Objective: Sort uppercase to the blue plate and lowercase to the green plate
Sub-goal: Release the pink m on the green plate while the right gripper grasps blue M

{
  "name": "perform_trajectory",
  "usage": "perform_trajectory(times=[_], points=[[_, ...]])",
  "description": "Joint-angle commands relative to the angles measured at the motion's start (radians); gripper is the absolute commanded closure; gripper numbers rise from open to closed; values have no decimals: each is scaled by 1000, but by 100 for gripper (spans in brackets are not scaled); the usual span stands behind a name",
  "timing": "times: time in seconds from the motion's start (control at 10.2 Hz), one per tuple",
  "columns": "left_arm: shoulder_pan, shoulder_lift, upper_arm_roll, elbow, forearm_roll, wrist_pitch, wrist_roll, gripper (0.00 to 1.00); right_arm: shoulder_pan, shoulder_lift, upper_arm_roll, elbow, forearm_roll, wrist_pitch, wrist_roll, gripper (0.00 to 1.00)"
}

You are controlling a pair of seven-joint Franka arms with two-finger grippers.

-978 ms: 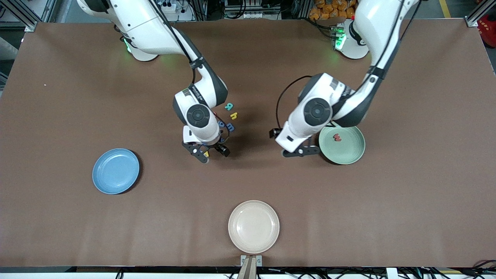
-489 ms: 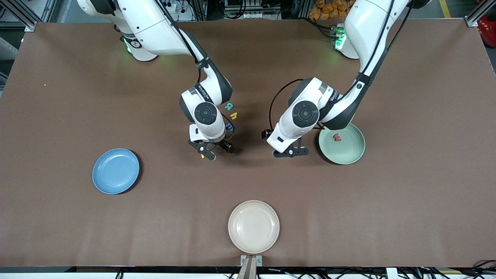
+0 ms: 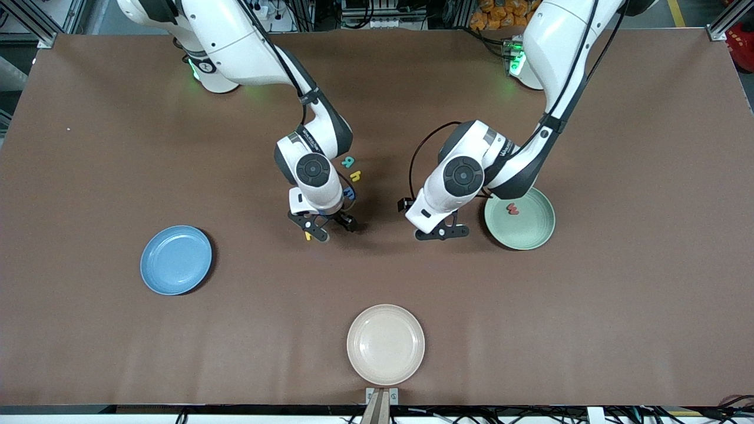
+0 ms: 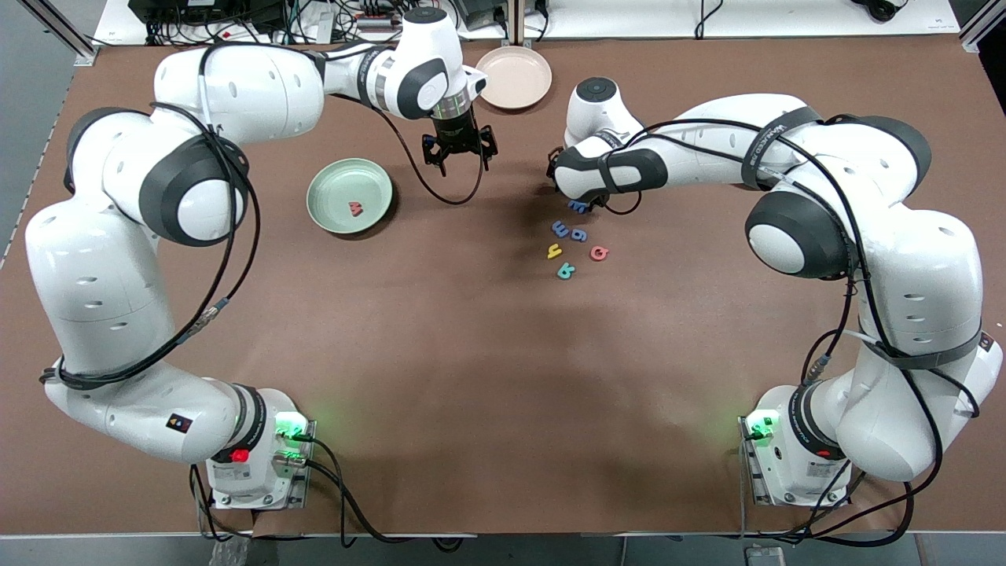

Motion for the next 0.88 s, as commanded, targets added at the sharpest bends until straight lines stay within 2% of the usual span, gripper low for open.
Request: perform_trajectory(times=[0.0, 0.39, 0.49, 0.59, 0.68, 0.78], points=[[-3, 10, 1, 17, -23, 0, 6, 0, 8, -23, 0, -29, 25, 3, -13, 0], [-3, 16, 1, 17, -22, 0, -1, 0, 8, -30, 1, -44, 25, 11, -13, 0], [-3, 16, 1, 17, -22, 0, -1, 0, 8, -32, 1, -44, 25, 14, -4, 29], [-3, 18, 1, 17, -22, 0, -1, 0, 8, -35, 1, -44, 25, 14, -4, 88], [-3, 21, 1, 17, -22, 0, -2, 0, 8, -38, 1, -44, 25, 14, -4, 100], [-3, 22, 1, 17, -22, 1, -2, 0, 8, -41, 6, -44, 25, 16, -4, 100]])
